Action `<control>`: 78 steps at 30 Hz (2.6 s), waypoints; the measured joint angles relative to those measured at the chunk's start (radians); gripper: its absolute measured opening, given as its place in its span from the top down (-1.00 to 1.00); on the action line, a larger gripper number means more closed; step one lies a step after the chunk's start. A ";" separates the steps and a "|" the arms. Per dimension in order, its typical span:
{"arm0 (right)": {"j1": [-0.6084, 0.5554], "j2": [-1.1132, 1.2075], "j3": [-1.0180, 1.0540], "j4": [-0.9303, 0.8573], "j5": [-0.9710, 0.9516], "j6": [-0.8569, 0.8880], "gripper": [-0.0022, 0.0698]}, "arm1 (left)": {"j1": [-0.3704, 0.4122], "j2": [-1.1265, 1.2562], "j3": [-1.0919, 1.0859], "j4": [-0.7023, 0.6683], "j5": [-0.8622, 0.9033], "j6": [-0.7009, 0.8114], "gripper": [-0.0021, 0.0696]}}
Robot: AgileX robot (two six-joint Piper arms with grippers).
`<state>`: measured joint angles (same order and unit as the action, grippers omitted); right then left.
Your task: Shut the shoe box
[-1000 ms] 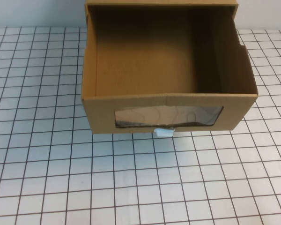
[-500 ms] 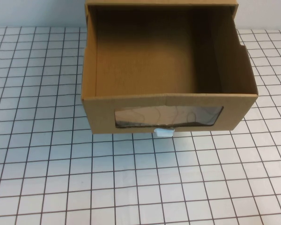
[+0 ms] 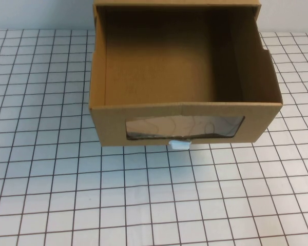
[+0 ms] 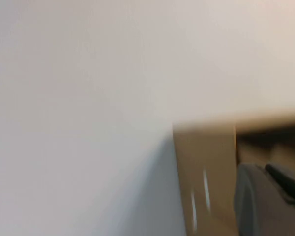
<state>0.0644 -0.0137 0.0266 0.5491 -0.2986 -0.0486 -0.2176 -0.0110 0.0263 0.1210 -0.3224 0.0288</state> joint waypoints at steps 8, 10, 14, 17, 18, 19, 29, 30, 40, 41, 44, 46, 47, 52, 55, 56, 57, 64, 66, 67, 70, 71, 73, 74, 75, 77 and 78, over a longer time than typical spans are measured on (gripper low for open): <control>0.000 0.000 0.000 0.122 -0.273 0.009 0.98 | 0.000 0.000 0.000 0.000 -0.296 0.000 0.96; 0.000 0.000 0.000 0.109 -0.331 0.069 0.98 | 0.000 0.000 0.000 -0.021 -0.356 -0.008 0.96; 0.000 0.000 -0.028 -0.044 -0.378 0.179 0.98 | 0.000 -0.002 -0.010 -0.101 -0.491 -0.066 0.96; 0.000 0.000 -0.157 -0.237 -0.331 0.205 0.98 | 0.000 -0.004 -0.103 -0.165 -0.483 -0.086 0.96; 0.000 0.000 -0.217 -0.299 -0.311 0.221 0.98 | 0.000 -0.004 -0.152 -0.184 -0.462 -0.086 0.96; 0.000 0.000 -0.268 -0.350 -0.285 0.254 0.98 | 0.000 -0.004 -0.209 -0.200 -0.433 -0.088 0.96; 0.000 0.314 -0.902 -0.744 0.219 0.556 0.98 | 0.000 0.366 -0.796 -0.222 0.052 -0.090 0.96; 0.000 0.356 -0.947 -0.761 0.310 0.561 0.98 | 0.000 0.423 -0.848 -0.222 0.130 -0.090 0.96; 0.000 0.630 -1.068 -0.809 0.907 0.452 0.98 | 0.000 0.837 -1.028 -0.251 0.465 -0.090 0.96; 0.000 0.642 -1.068 -0.799 0.918 0.441 0.98 | 0.000 0.867 -1.028 -0.262 0.470 -0.090 0.96; 0.004 0.679 -1.068 -0.716 0.952 0.370 0.98 | 0.000 0.950 -1.039 -0.293 0.501 -0.090 0.96; 0.030 0.717 -1.068 -0.623 0.967 0.240 0.98 | -0.012 1.012 -1.078 -0.298 0.557 -0.072 0.96; 0.053 0.741 -1.068 -0.556 0.970 0.138 0.98 | -0.020 1.039 -1.110 -0.299 0.596 -0.057 0.96; 0.217 0.876 -1.074 -0.199 1.007 -0.429 0.98 | -0.085 1.236 -1.360 -0.333 0.788 0.114 0.96; 0.340 0.958 -1.076 -0.049 1.057 -0.715 0.98 | -0.109 1.364 -1.515 -0.405 0.881 0.238 0.96; 0.380 0.984 -1.076 -0.014 1.080 -0.800 0.98 | -0.114 1.402 -1.576 -0.443 0.915 0.276 0.96; 0.419 1.008 -1.076 0.011 1.105 -0.869 0.98 | -0.116 1.452 -1.637 -0.484 0.949 0.323 0.96; 0.651 1.129 -1.076 0.027 1.142 -1.025 0.98 | -0.117 1.818 -2.060 -0.677 1.164 0.453 0.96; 0.707 1.161 -1.076 0.000 1.142 -1.052 0.98 | -0.117 1.915 -2.170 -0.706 1.227 0.451 0.96; 0.730 1.178 -1.074 -0.015 1.136 -1.066 0.98 | -0.117 1.967 -2.216 -0.717 1.256 0.445 0.96; 0.758 1.226 -1.043 -0.056 1.078 -1.084 0.98 | -0.117 2.094 -2.365 -0.729 1.322 0.392 0.96; 0.758 1.244 -1.030 -0.061 1.051 -1.087 0.98 | -0.117 2.129 -2.398 -0.729 1.339 0.372 0.96; 0.753 1.283 -1.018 -0.064 1.014 -1.088 0.98 | -0.117 2.173 -2.435 -0.739 1.352 0.348 0.96; 0.745 1.305 -1.019 -0.064 1.001 -1.088 0.98 | -0.117 2.183 -2.447 -0.750 1.350 0.341 0.96; 0.735 1.328 -1.019 -0.064 0.987 -1.088 0.98 | -0.117 2.185 -2.453 -0.750 1.350 0.336 0.96; 0.710 1.377 -1.030 -0.064 0.972 -1.088 0.98 | -0.117 2.187 -2.461 -0.750 1.352 0.333 0.96; 0.694 1.403 -1.039 -0.062 0.967 -1.089 0.98 | -0.117 2.188 -2.461 -0.750 1.352 0.330 0.96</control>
<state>0.7586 1.3893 -1.0122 0.4871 0.6685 -1.1373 -0.3347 2.1771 -2.4350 -0.6287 1.0299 0.3593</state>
